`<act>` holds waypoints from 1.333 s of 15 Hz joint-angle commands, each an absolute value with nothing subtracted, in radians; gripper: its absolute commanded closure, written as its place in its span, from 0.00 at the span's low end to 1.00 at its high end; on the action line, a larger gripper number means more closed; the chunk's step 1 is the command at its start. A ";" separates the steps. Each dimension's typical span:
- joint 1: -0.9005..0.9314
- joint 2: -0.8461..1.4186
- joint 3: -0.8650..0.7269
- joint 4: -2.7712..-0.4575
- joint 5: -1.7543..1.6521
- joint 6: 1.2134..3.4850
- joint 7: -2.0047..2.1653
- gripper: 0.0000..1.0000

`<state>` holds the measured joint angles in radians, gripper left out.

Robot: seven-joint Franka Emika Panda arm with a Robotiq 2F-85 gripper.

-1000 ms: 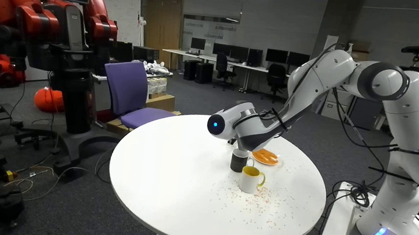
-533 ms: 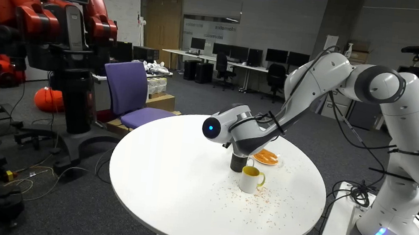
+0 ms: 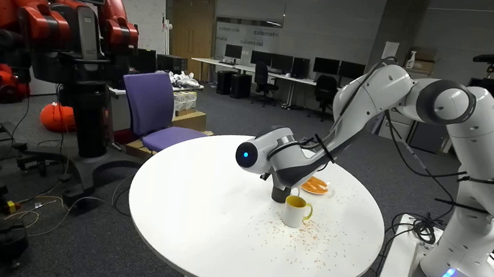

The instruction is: Use the spoon to take some of the contents of the bowl and place in the cup

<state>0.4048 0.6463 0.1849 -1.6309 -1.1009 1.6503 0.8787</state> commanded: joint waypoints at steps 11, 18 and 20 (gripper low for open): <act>0.395 0.656 0.174 -1.587 -0.970 1.663 0.847 0.99; 0.378 0.674 0.155 -1.554 -0.948 1.672 0.846 0.99; 0.378 0.680 0.153 -1.547 -0.933 1.673 0.845 0.99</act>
